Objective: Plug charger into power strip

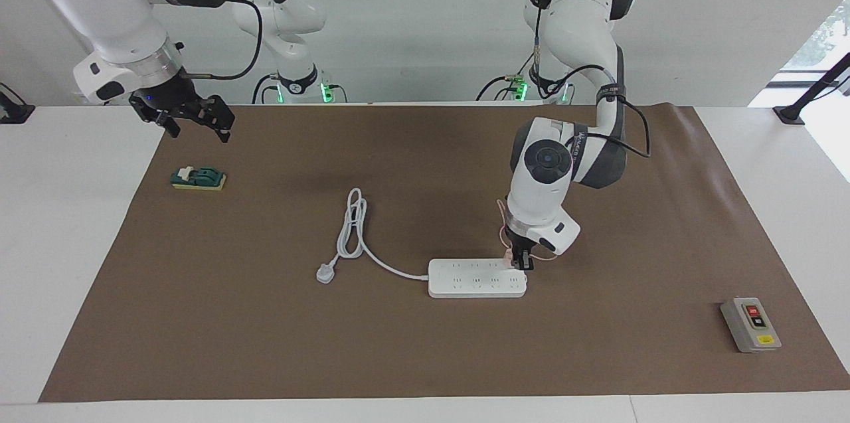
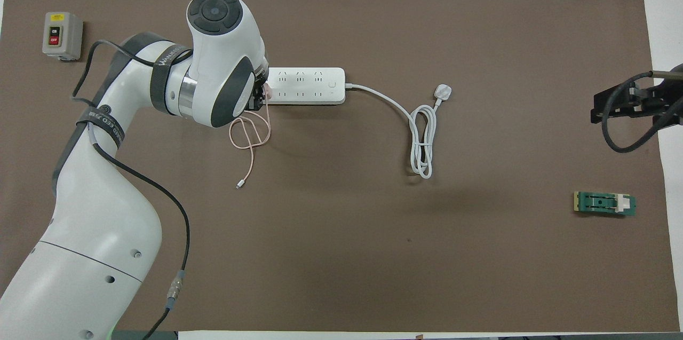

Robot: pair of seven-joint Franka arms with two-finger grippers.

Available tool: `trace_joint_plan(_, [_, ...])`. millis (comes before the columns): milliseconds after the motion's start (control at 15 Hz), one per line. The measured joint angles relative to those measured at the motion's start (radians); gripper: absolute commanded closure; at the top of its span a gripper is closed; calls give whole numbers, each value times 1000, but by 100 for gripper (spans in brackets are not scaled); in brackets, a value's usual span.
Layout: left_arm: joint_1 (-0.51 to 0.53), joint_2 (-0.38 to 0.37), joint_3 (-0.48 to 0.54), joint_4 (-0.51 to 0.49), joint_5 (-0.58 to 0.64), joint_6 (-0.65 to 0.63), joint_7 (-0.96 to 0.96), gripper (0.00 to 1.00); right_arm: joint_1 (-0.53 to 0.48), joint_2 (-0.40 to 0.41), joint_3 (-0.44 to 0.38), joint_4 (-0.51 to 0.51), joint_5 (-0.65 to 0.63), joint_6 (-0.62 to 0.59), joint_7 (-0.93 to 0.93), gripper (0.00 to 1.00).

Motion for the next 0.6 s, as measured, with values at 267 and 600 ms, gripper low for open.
trace_joint_plan(267, [0, -11, 0, -31, 1, 33, 0, 100, 0, 0, 0, 0, 0, 0, 0, 0])
trace_joint_plan(600, [-5, -45, 1, -101, 11, 105, 0, 100, 0, 0, 0, 0, 0, 0, 0, 0])
